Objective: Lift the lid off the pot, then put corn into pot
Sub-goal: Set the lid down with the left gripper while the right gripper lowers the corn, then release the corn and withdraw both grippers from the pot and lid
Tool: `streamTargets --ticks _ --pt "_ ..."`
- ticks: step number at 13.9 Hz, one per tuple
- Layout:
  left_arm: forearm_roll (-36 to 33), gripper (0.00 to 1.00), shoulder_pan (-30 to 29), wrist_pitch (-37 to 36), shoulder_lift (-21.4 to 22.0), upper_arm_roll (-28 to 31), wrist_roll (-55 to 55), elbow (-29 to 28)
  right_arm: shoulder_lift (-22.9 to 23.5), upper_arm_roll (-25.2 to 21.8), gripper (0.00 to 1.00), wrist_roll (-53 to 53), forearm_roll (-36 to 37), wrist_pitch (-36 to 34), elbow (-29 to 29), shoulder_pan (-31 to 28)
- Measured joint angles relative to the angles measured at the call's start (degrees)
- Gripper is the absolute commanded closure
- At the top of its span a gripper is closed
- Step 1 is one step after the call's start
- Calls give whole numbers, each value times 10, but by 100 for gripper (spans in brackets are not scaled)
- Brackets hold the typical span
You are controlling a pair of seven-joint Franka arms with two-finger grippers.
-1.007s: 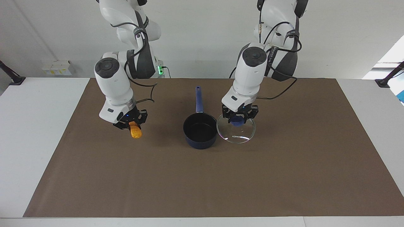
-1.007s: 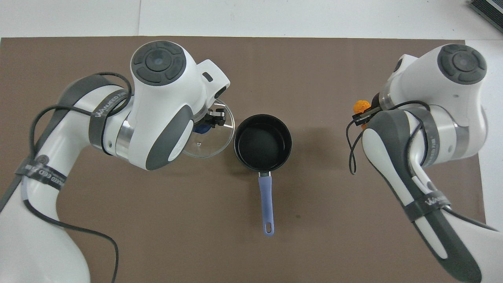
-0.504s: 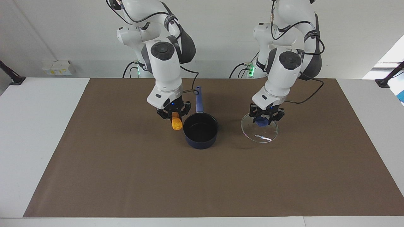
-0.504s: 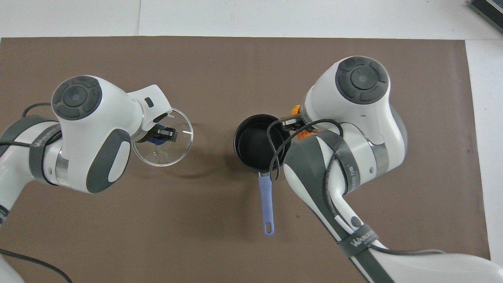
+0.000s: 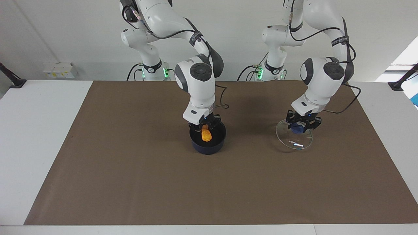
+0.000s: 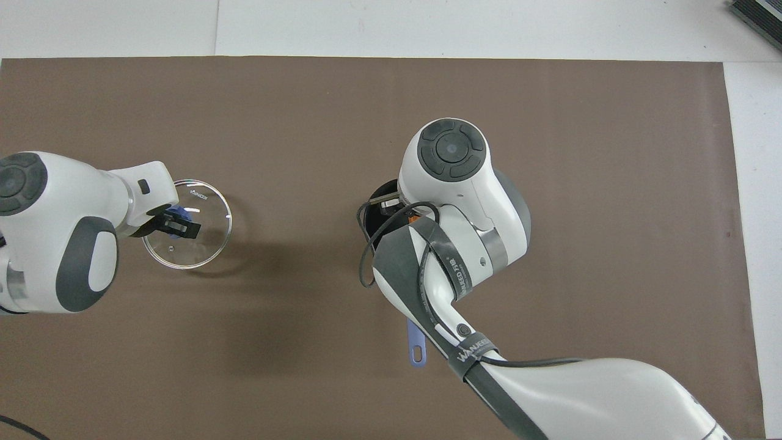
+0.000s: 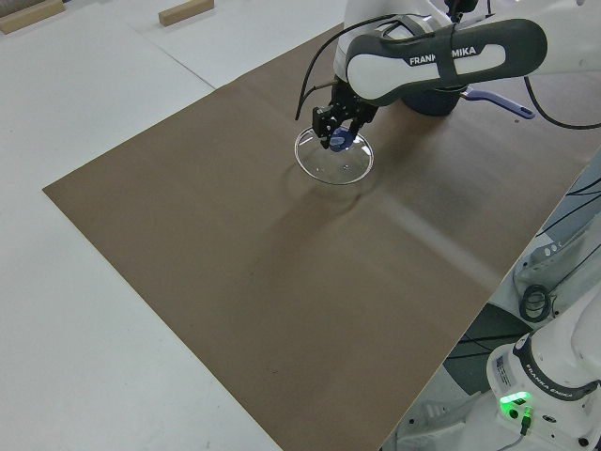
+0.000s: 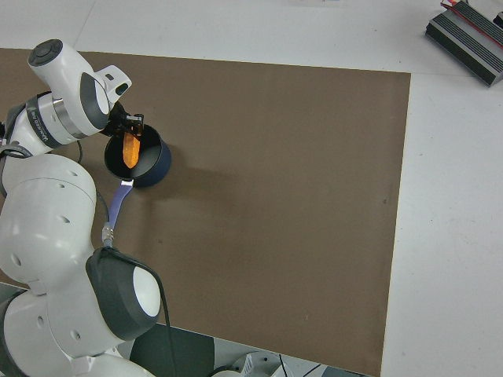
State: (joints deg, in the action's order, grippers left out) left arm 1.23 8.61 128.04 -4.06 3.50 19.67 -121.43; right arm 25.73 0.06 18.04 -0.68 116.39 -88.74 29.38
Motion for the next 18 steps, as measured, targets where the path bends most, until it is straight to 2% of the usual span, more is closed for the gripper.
streamTargets --ticks 3,4,5,6,7,8,9,14,18 --pt "1 100 -51 24 -18 0 64 -8 11 0 100 0 -2 9 -8 5" --pt "2 22 -64 35 -30 0 76 -8 12 0 100 0 -3 12 -16 7" --pt "3 0 -72 43 -41 0 81 -8 13 0 100 0 -3 19 -23 9" --pt "8 0 -75 49 -48 0 82 -8 14 0 100 0 -3 30 -30 10" --pt "19 0 -75 51 -52 -1 82 -6 15 0 83 0 -3 38 -35 10" --pt "29 0 -75 51 -52 -4 82 -1 15 0 33 0 -3 42 -37 10" --pt "34 0 -75 51 -52 -6 81 7 15 0 0 0 -6 42 -38 10" --pt "37 0 -66 20 -53 -17 30 66 14 -2 0 0 -29 58 -38 6" --pt "38 0 -38 -74 -50 -20 -108 146 -15 -9 0 0 -29 58 -29 -20"
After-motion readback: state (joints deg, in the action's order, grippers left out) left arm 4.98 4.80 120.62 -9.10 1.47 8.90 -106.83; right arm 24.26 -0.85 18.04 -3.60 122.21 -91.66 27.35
